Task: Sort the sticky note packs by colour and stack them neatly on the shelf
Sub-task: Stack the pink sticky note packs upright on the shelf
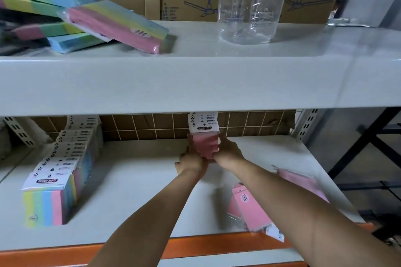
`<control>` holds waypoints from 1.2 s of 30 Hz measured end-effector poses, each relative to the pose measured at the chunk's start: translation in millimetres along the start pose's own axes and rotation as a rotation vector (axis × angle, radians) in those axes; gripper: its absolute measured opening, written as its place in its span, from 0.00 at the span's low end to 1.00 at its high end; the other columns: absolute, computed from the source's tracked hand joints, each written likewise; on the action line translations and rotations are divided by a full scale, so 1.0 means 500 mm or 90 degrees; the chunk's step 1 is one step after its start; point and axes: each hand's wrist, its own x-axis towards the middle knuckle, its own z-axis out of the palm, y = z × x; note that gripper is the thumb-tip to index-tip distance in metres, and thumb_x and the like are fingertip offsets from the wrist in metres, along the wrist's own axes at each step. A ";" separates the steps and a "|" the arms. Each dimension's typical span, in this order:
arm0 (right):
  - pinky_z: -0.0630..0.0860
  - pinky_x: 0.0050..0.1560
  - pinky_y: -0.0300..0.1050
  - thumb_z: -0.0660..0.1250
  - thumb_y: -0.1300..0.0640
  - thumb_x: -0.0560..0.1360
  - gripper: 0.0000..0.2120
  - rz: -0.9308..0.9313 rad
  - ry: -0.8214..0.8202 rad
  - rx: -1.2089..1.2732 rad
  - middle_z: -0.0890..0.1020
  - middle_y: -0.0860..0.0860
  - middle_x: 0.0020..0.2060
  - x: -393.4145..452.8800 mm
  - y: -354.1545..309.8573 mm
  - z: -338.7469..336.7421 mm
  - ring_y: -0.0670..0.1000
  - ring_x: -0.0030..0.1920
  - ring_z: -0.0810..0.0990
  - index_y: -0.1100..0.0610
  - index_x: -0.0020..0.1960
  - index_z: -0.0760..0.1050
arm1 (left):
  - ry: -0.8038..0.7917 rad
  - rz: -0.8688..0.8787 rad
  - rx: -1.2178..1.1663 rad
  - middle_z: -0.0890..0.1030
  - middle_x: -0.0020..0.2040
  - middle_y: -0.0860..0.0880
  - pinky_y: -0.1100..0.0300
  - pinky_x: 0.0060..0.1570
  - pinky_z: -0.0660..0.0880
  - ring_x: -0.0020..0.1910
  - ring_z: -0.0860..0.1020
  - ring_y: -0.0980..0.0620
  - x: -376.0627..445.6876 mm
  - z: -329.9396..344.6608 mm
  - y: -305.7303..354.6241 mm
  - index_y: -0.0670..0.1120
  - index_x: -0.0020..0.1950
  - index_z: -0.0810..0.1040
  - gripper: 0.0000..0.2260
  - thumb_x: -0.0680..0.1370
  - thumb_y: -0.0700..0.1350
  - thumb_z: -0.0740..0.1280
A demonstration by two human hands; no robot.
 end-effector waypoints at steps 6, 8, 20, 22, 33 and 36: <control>0.73 0.52 0.48 0.57 0.61 0.78 0.22 -0.015 0.072 -0.117 0.78 0.59 0.57 0.025 0.019 0.024 0.61 0.59 0.77 0.53 0.71 0.62 | 0.026 0.001 0.059 0.74 0.68 0.48 0.54 0.61 0.63 0.67 0.68 0.47 0.007 -0.003 -0.004 0.58 0.77 0.37 0.34 0.80 0.49 0.57; 0.73 0.52 0.48 0.55 0.61 0.78 0.20 -0.017 0.095 -0.125 0.79 0.59 0.57 0.032 0.020 0.033 0.61 0.59 0.77 0.54 0.70 0.62 | 0.018 0.008 0.057 0.74 0.67 0.47 0.54 0.61 0.63 0.67 0.68 0.46 0.004 -0.010 -0.003 0.59 0.77 0.37 0.34 0.80 0.49 0.56; 0.75 0.46 0.43 0.65 0.55 0.75 0.23 -0.058 0.079 -0.175 0.80 0.52 0.55 -0.025 0.027 -0.050 0.55 0.54 0.79 0.51 0.68 0.67 | 0.062 0.058 0.028 0.70 0.62 0.42 0.53 0.57 0.68 0.61 0.72 0.43 -0.090 -0.030 0.046 0.43 0.69 0.64 0.22 0.78 0.49 0.61; 0.71 0.44 0.41 0.64 0.55 0.76 0.17 -0.044 0.086 -0.216 0.79 0.52 0.57 -0.045 0.036 -0.089 0.54 0.55 0.78 0.53 0.64 0.71 | 0.033 0.110 0.049 0.73 0.62 0.43 0.55 0.56 0.69 0.61 0.73 0.44 -0.112 -0.027 0.074 0.44 0.66 0.69 0.18 0.78 0.48 0.60; 0.77 0.49 0.44 0.66 0.53 0.73 0.14 0.094 0.140 -0.292 0.80 0.57 0.55 -0.140 0.161 -0.247 0.57 0.54 0.79 0.57 0.56 0.78 | -0.183 0.165 -0.040 0.81 0.50 0.42 0.59 0.43 0.70 0.52 0.79 0.43 -0.252 0.069 0.213 0.46 0.46 0.77 0.15 0.76 0.58 0.65; 0.74 0.46 0.43 0.67 0.52 0.74 0.16 0.123 0.140 -0.280 0.80 0.57 0.56 -0.162 0.190 -0.262 0.56 0.54 0.80 0.59 0.57 0.77 | -0.197 0.158 -0.058 0.80 0.52 0.40 0.60 0.38 0.66 0.53 0.78 0.43 -0.268 0.091 0.221 0.42 0.52 0.77 0.16 0.76 0.55 0.65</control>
